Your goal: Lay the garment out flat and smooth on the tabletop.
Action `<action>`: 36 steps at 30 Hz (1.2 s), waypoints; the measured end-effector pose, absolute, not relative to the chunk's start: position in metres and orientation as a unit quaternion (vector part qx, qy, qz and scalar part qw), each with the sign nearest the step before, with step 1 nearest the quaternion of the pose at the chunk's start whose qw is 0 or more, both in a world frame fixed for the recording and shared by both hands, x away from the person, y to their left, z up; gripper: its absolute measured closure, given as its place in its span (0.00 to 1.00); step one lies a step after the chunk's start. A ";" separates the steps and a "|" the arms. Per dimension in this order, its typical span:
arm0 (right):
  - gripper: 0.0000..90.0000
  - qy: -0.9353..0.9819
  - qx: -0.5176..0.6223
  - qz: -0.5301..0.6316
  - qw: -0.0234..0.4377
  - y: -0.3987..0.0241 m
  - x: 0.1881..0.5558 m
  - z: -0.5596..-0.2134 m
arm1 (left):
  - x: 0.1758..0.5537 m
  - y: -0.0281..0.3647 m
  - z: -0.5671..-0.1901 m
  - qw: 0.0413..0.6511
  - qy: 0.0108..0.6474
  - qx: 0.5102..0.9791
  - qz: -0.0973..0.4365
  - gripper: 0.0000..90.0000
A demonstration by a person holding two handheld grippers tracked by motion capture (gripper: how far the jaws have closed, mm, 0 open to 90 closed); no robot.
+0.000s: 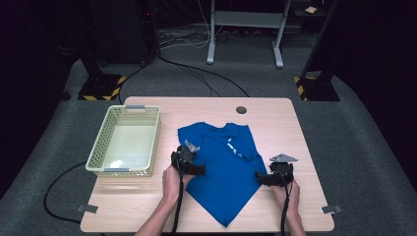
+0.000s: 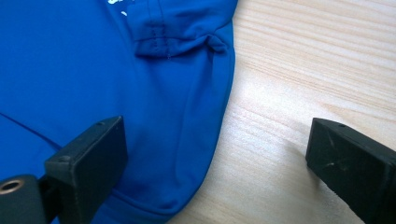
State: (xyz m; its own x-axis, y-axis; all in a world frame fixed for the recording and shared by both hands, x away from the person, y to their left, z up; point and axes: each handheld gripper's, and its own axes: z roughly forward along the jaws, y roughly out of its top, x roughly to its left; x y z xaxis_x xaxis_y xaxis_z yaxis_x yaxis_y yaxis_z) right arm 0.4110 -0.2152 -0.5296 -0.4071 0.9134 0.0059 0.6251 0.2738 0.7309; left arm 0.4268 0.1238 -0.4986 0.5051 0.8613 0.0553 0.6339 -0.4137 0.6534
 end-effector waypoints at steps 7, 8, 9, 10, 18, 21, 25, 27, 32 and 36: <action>0.05 0.771 0.498 0.337 0.212 -0.214 0.409 -0.530 | 0.402 0.126 -0.521 0.302 0.475 0.802 0.202 0.12; 0.05 0.771 0.497 0.337 0.212 -0.214 0.409 -0.530 | 0.401 0.127 -0.522 0.307 0.477 0.798 0.203 0.12; 0.05 0.771 0.497 0.337 0.212 -0.214 0.409 -0.530 | 0.400 0.128 -0.523 0.309 0.478 0.797 0.204 0.11; 0.05 0.771 0.497 0.337 0.212 -0.214 0.409 -0.530 | 0.399 0.129 -0.524 0.313 0.480 0.794 0.203 0.11; 0.05 0.773 0.494 0.337 0.212 -0.214 0.404 -0.530 | 0.384 0.137 -0.530 0.341 0.487 0.775 0.213 0.11; 0.05 0.775 0.491 0.337 0.211 -0.214 0.403 -0.530 | 0.382 0.138 -0.531 0.341 0.489 0.774 0.214 0.11; 0.05 0.777 0.489 0.336 0.210 -0.214 0.404 -0.530 | 0.382 0.137 -0.531 0.340 0.489 0.774 0.214 0.11; 0.04 0.778 0.489 0.336 0.208 -0.214 0.405 -0.529 | 0.382 0.137 -0.530 0.340 0.489 0.774 0.214 0.11; 0.03 0.779 0.484 0.342 0.205 -0.214 0.407 -0.528 | 0.382 0.137 -0.531 0.341 0.489 0.773 0.215 0.11; 0.03 0.774 0.484 0.350 0.208 -0.213 0.413 -0.522 | 0.382 0.137 -0.531 0.341 0.489 0.773 0.214 0.11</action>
